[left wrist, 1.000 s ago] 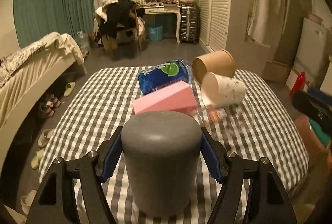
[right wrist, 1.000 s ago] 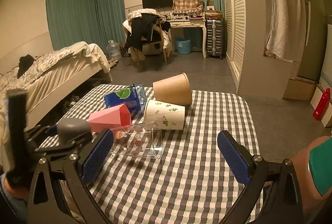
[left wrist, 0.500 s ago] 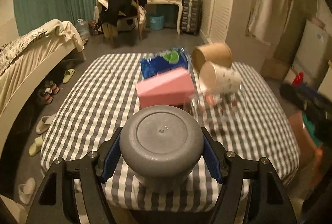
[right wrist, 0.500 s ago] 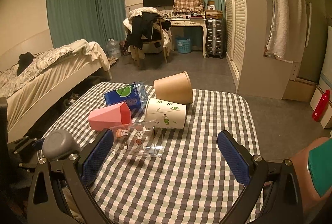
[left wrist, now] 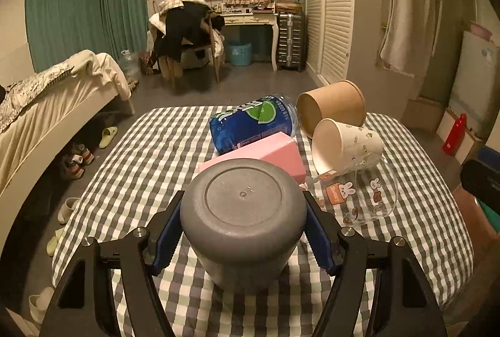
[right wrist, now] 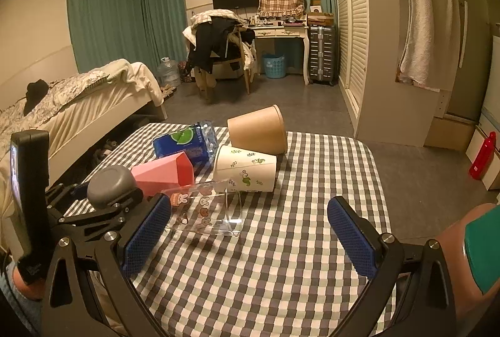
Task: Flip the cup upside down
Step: 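Lower the gray cup onto the table and open the left tool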
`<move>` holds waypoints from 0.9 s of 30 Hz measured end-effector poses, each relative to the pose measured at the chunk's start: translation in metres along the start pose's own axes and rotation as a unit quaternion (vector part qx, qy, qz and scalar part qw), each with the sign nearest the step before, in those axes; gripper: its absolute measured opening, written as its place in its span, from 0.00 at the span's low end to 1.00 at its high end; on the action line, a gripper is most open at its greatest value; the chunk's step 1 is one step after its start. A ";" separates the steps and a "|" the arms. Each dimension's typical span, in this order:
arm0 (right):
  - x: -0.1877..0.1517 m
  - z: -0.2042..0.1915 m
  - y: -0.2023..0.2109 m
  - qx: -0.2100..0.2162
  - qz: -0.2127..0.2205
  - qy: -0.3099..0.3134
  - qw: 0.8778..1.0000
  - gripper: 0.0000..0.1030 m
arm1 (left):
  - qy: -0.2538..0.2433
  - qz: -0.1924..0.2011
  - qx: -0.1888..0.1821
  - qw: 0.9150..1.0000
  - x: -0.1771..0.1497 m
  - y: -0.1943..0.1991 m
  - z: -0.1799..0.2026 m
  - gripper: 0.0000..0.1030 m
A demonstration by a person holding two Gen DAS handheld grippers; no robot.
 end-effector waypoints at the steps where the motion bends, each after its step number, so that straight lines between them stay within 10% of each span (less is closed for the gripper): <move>1: 0.000 0.000 -0.001 0.000 -0.001 0.000 1.000 0.98 | 0.002 0.000 -0.002 1.000 0.001 -0.001 -0.001 0.70; 27: 0.027 -0.025 0.085 -0.003 0.100 0.026 0.995 0.98 | 0.021 0.170 -0.030 0.985 0.052 0.170 -0.031 0.85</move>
Point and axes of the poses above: each gripper's, at about its wrist camera, not at the fingertips, and y roughly against the way its jaws point, z to its right, x to its top, the point moved 10 cm from there along -y, roughly the way its jaws point, and after that the axes turned 12 degrees about y, right-handed, at the moved point
